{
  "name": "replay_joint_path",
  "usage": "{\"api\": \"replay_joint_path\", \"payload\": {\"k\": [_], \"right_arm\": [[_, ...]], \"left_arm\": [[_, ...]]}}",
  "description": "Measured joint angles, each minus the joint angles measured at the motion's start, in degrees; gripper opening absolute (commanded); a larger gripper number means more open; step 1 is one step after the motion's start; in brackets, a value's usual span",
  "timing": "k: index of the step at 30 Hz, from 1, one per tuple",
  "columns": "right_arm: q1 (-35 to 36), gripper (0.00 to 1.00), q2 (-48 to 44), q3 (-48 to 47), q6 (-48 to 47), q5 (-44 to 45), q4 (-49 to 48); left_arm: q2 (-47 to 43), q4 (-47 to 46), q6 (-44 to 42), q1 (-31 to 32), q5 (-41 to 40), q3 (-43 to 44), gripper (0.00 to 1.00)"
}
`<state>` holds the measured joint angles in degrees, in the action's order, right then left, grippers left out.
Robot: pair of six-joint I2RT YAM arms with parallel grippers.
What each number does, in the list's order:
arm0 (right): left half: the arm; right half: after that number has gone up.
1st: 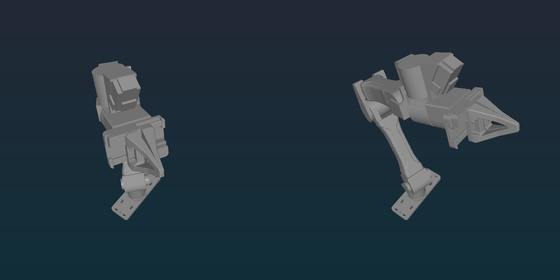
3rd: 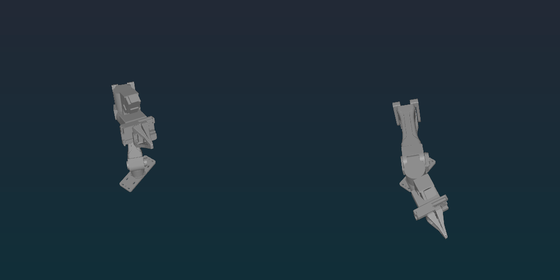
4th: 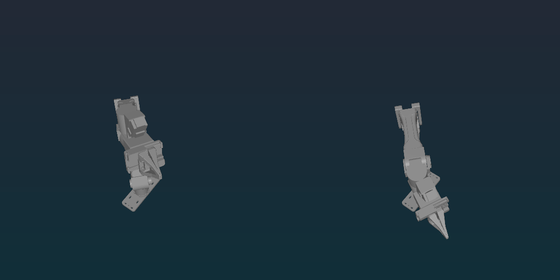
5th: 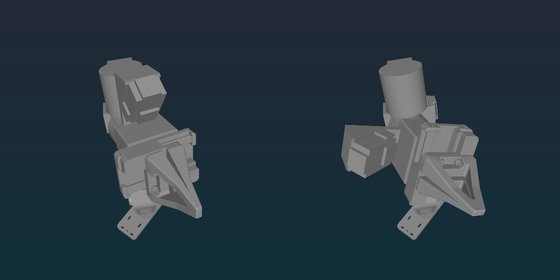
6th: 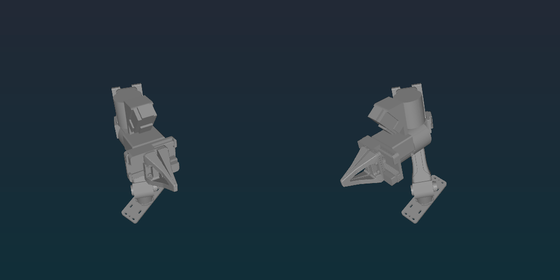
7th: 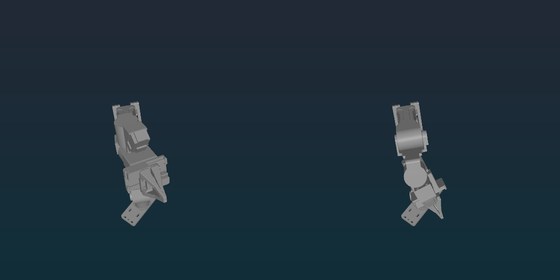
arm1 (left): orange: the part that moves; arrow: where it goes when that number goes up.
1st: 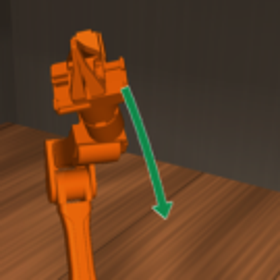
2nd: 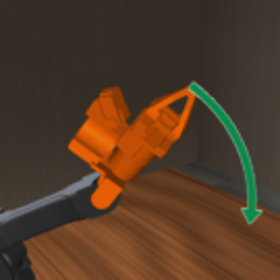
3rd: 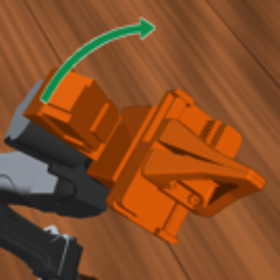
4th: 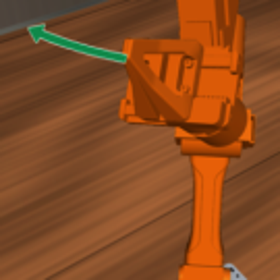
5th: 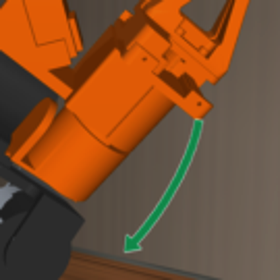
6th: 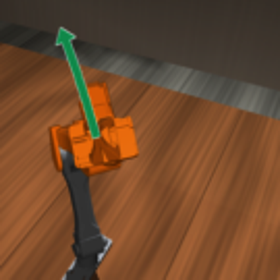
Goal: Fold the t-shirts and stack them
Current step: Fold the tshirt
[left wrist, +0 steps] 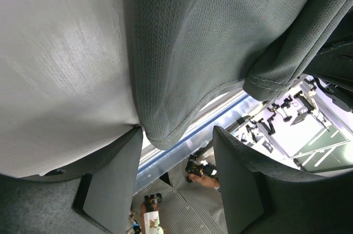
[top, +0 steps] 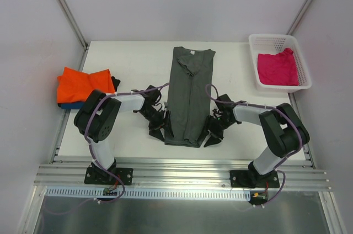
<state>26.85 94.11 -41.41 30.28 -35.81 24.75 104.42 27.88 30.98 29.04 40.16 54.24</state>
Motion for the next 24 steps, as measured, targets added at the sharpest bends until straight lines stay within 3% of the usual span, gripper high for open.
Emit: {"api": "replay_joint_path", "payload": {"k": [14, 17, 18, 19, 20, 22, 24], "right_arm": [[1.49, 0.48, -0.04, -2.14, 1.90, 3.45, -5.01], [1.49, 0.38, -0.20, -1.92, 1.79, 3.89, -5.38], [1.49, 0.24, -0.26, -1.79, 1.64, 4.24, -5.44], [1.49, 0.16, -0.26, -1.64, 1.09, 5.01, -5.66], [1.49, 0.01, -0.26, -1.42, 0.87, 5.55, -5.77], [1.49, 0.01, -0.33, -1.07, 0.55, 6.25, -5.90], [1.49, 0.01, -0.63, -1.01, 0.33, 6.58, -5.95]], "left_arm": [[-0.52, -0.68, 1.07, 0.02, -0.87, -0.79, 0.45], [-0.52, -0.76, 1.18, 0.24, -1.70, -0.81, 0.34], [-0.50, -0.79, 1.20, 0.26, -1.88, -0.81, 0.16], [-0.50, -0.87, 1.38, 0.31, -2.27, -0.81, 0.10], [-0.44, -1.27, 1.31, 0.44, -2.80, -0.83, 0.07], [-0.28, -1.90, 1.07, 0.66, -3.41, -0.83, 0.00], [-0.24, -2.19, 1.03, 0.92, -3.41, -0.81, 0.00]]}}
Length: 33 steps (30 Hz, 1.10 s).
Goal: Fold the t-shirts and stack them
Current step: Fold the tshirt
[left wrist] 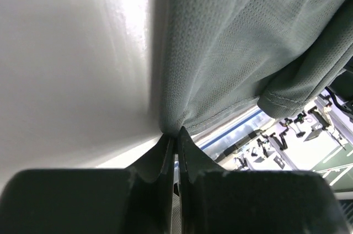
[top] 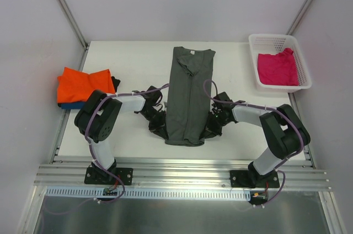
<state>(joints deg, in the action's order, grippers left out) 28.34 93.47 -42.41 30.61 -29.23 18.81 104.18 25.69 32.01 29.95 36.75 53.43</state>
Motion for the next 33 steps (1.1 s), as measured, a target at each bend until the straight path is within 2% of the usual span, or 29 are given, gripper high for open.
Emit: {"api": "replay_joint_path", "payload": {"k": [10, 15, 24, 33], "right_arm": [[-1.09, 0.00, -2.75, -0.39, -4.02, 4.57, 3.15], [-2.78, 0.01, -3.45, -3.43, -7.43, 7.04, 6.97], [-6.34, 0.01, -4.66, -13.29, -11.82, 8.00, 11.39], [-11.56, 0.01, -3.08, -24.00, -13.40, 8.76, 11.02]], "left_arm": [[-0.94, 0.22, -1.53, 0.46, -1.16, 0.35, 0.00], [-3.04, 1.46, -4.57, 0.31, -3.15, 3.56, 0.00], [-5.38, 3.93, -9.33, -1.36, -5.38, 14.36, 0.00], [-1.79, 5.38, -12.46, -1.60, -7.32, 26.91, 0.00]]}}
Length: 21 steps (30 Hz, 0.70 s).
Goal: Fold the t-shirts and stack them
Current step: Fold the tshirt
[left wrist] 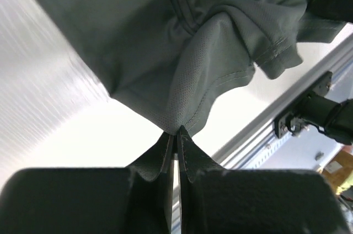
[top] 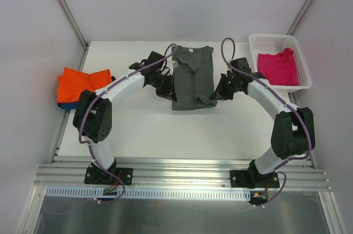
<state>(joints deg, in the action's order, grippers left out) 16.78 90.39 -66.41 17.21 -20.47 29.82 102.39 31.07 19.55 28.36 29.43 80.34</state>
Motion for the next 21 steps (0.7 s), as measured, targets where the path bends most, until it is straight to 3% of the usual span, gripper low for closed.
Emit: {"api": "replay_joint_path", "payload": {"k": [14, 21], "right_arm": [[-4.79, 0.01, 15.34, -12.02, -2.05, 0.70, -4.02], [-6.21, 0.01, 24.81, -23.98, -2.27, 0.48, -5.18]], "left_arm": [[16.68, 0.94, -4.57, -2.99, -5.42, 21.40, 0.00], [22.29, 1.14, -5.53, -3.37, -7.04, 28.98, 0.00]]}}
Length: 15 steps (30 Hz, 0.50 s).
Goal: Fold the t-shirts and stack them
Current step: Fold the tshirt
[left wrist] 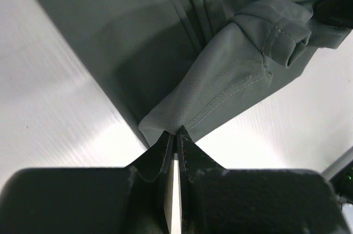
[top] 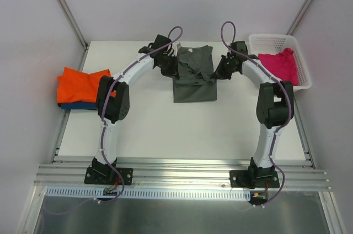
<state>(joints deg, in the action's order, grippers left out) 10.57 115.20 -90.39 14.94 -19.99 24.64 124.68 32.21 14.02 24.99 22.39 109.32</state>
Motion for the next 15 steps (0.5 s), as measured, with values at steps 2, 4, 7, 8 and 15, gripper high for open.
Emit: {"api": "replay_joint_path", "payload": {"k": [2, 4, 7, 8, 15], "right_arm": [[-0.35, 0.01, 2.23, -3.13, 0.02, -0.04, -0.55], [-0.61, 0.01, 4.76, -6.25, 0.04, -0.20, -1.05], [-0.74, 0.01, 7.72, -9.38, 0.31, -0.28, -1.86], [-0.76, 0.00, 8.66, -10.14, 0.46, -0.39, -2.03], [-0.79, 0.53, 12.63, -10.99, 1.62, -0.81, -3.02]], "left_arm": [[1.53, -0.09, -0.09, -0.20, -0.37, 1.95, 0.00], [2.95, -0.22, -0.13, -0.37, -0.61, 3.74, 0.00], [4.15, -0.20, -0.13, -0.52, -1.53, 4.68, 0.00], [4.39, -0.22, -0.13, -0.63, -1.75, 4.79, 0.00], [6.54, -0.17, -0.24, -1.11, -4.09, 4.81, 0.50]]}}
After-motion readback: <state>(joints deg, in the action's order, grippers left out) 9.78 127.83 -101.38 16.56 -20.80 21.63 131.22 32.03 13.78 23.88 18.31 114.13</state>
